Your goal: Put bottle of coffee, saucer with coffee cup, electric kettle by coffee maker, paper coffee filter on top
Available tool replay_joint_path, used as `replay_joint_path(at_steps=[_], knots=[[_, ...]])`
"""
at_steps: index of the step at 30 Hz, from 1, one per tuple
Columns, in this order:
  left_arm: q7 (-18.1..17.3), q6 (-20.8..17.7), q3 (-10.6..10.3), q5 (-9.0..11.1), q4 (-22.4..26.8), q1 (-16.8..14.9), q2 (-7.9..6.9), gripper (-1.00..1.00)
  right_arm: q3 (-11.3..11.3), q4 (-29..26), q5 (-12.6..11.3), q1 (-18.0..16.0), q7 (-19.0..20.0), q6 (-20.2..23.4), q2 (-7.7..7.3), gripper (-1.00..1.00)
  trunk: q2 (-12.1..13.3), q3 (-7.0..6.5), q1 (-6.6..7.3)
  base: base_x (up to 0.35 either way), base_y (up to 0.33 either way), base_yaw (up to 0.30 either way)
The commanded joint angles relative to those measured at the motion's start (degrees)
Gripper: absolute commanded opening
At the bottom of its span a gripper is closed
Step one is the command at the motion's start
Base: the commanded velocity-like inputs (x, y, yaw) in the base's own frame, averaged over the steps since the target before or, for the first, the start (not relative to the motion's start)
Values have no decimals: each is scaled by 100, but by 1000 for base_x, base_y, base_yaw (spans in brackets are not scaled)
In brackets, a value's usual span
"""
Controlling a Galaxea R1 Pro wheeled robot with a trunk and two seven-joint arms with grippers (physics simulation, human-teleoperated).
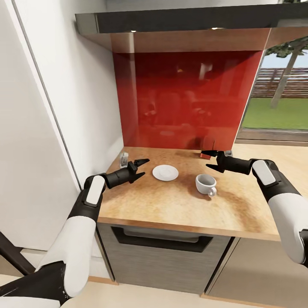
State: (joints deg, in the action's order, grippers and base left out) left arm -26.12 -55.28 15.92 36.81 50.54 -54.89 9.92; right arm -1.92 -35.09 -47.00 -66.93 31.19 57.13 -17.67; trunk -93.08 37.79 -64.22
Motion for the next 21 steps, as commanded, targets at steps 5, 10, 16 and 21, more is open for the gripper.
replay_joint_path(at_steps=[5,10,16,21], knots=[[-29,199,-226,-34,6,-5,7,100,-19,2,44,-5,37,27,3,100,-3,6,0,0,0,0],[-26,240,-264,-33,7,-7,7,100,-19,2,47,-5,40,27,1,100,-3,6,0,0,0,0],[-25,255,-274,-32,3,-6,7,100,-12,2,49,-5,36,26,1,100,-3,6,0,-21,-78,0],[-25,256,-273,-34,7,-5,7,100,-9,2,43,-5,40,25,6,100,-3,6,0,-6,-21,0]])
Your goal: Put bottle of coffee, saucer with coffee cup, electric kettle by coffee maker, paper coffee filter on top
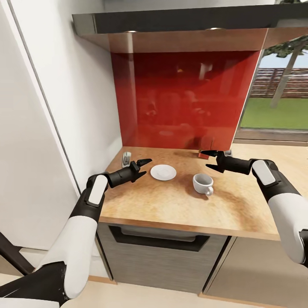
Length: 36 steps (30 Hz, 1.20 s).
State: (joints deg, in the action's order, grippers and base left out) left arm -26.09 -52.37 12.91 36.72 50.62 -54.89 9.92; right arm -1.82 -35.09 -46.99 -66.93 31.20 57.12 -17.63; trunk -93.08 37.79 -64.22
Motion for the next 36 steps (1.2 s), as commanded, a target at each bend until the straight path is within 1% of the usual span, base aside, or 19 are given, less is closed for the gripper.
replay_joint_path(at_steps=[1,4,6,7,8,11,16,27,32,36], knots=[[-30,-35,27,-25,0,-5,7,100,-17,2,42,-5,40,27,2,100,-3,6,0,-2,-9,0],[-29,-36,27,-25,1,-5,7,100,-14,2,41,-5,44,26,4,100,-3,6,0,-1,-4,0],[-31,-36,24,-23,1,-4,7,100,-13,2,41,-5,98,27,5,100,-3,6,0,-1,-2,0],[-30,-35,22,-24,1,-4,7,100,11,2,44,-5,206,27,5,100,-3,6,0,19,-31,0],[-30,-35,22,-24,1,-4,7,100,11,2,44,-5,206,27,5,100,-3,6,0,19,-31,0],[-29,-35,26,-25,1,-4,7,100,121,2,48,-5,309,22,5,100,-3,6,0,64,-125,0],[-30,-36,27,-24,1,-4,7,100,200,6,53,-5,349,20,5,100,-3,6,0,31,-62,0],[-30,-33,27,-17,1,-6,7,100,258,9,66,-5,360,19,5,100,-3,6,0,3,-23,0],[-32,-36,27,-19,1,-5,7,100,260,8,67,-5,360,19,50,100,-3,6,0,0,-4,0],[-32,-36,27,-19,1,-4,7,100,265,4,67,-5,360,19,130,100,-3,6,0,0,-1,0]])
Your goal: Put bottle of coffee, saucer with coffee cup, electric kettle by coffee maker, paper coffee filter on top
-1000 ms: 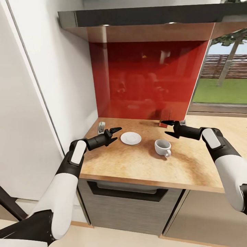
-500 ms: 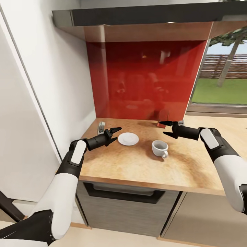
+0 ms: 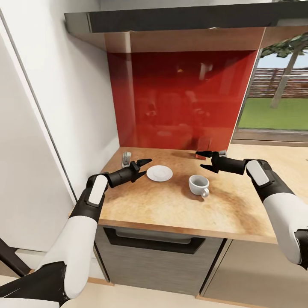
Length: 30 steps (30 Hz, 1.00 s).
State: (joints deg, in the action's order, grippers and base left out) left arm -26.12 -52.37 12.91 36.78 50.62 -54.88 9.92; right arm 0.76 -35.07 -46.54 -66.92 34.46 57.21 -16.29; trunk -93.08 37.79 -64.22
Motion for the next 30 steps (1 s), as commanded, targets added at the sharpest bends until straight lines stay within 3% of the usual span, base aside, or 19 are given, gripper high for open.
replay_joint_path(at_steps=[1,8,24,30], knots=[[-29,-35,27,-24,0,-6,8,100,9,2,22,-5,34,10,9,100,-3,6,0,0,0,0],[-30,-36,27,-25,0,-6,8,100,29,-112,22,-5,34,10,129,100,-3,6,0,0,0,0],[-33,-36,27,-23,8,-6,8,100,40,-407,34,-13,29,10,597,100,-3,6,0,0,0,0],[-33,-36,27,-22,16,-6,8,100,45,-481,39,-14,-8,7,666,100,-3,6,0,0,0,0]])
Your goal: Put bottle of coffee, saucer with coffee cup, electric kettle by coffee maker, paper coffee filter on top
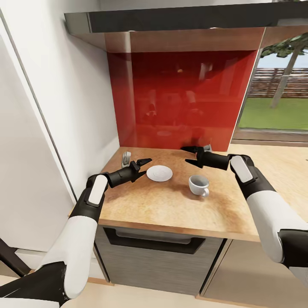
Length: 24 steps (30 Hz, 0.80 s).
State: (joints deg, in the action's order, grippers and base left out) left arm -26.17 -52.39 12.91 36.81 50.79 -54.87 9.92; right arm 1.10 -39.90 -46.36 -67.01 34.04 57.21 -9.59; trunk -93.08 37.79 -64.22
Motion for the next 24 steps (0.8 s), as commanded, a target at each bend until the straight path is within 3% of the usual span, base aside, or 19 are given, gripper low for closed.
replay_joint_path(at_steps=[1,13,19,24], knots=[[-28,-35,27,-25,0,-6,8,100,12,0,21,-5,30,5,9,100,-3,6,0,0,0,0],[-28,-35,27,-25,10,-6,8,100,13,18,60,-5,-59,-27,389,100,-3,6,0,0,0,0],[-28,-35,27,-25,10,-6,8,100,13,11,58,-5,-559,-30,490,100,-3,6,0,0,0,0],[-28,-35,27,-25,10,-6,8,100,13,-6,57,-5,-658,-31,500,100,-3,6,0,0,0,0]])
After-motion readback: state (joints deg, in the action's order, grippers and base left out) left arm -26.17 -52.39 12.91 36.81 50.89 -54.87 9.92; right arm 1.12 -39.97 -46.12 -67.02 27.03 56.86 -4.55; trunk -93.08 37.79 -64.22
